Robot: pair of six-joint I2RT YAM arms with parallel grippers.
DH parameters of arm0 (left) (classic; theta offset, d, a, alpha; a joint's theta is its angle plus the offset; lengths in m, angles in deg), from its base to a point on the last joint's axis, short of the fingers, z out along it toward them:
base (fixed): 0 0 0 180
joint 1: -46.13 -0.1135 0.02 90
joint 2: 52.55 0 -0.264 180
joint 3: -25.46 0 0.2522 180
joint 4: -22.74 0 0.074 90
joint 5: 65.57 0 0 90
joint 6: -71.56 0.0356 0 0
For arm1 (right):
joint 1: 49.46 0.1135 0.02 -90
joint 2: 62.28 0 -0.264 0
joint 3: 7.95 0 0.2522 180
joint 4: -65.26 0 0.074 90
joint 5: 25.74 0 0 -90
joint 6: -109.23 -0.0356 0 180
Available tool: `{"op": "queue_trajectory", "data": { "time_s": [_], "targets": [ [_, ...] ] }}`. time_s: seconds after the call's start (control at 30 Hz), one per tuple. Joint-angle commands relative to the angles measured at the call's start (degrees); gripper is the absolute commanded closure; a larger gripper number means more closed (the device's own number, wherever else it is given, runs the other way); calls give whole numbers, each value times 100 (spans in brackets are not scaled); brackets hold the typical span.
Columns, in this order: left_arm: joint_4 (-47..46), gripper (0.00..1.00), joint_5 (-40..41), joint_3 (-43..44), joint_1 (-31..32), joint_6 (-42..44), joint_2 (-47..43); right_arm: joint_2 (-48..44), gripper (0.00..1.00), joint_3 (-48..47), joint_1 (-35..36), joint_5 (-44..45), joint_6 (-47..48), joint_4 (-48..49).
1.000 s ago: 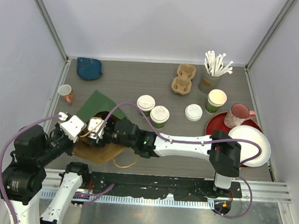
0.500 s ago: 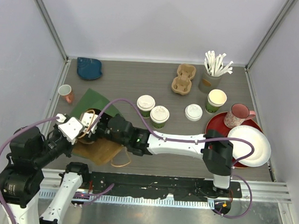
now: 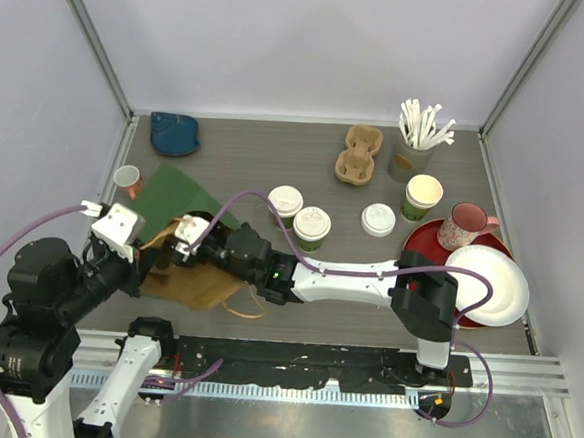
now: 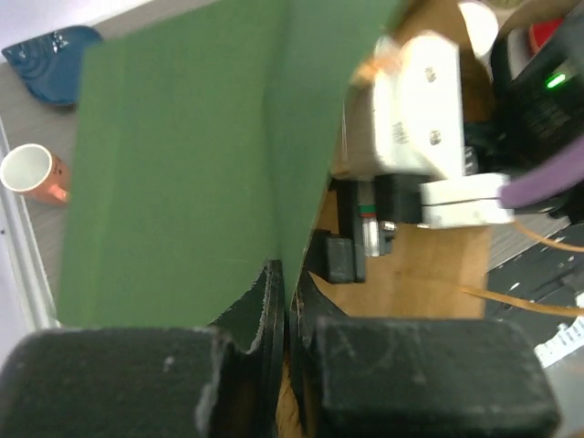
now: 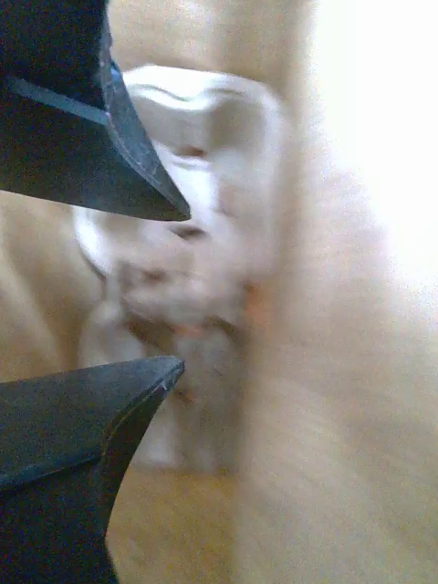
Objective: Pack the takeout coffee
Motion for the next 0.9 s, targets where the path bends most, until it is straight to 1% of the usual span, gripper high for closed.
{"op": "queue_trajectory", "data": {
  "time_s": [0.0,0.1,0.2,0.23,0.27,0.43,0.57,0.67,0.8,0.87],
  "targets": [
    [-1069,100,-551,388,83,-900,-127,-91,34,508,-281,853,-135,324],
    [-1148,100,-667,335,56,-989,-136,-135,35,535,-263,836,-82,272],
    [-956,100,-1245,405,38,-788,-118,-91,34,404,-254,888,-81,52],
    [-868,100,-1604,423,21,-587,-127,-109,34,412,-254,862,-82,69],
    [-797,100,-1686,379,12,-524,-144,-126,34,429,-254,801,-73,139],
    [-402,100,-1809,186,3,179,-241,-424,34,499,-237,590,-29,367],
    [-226,100,-1888,-7,3,443,-267,-758,34,719,-158,292,-11,684],
    [-243,100,-1958,-60,3,435,-259,-829,34,825,-87,124,15,852],
    [-348,100,-2222,27,3,172,-197,-690,34,764,-52,124,24,940],
    [-392,100,-2354,133,3,14,-171,-575,34,606,-61,272,15,721]
  ]
}}
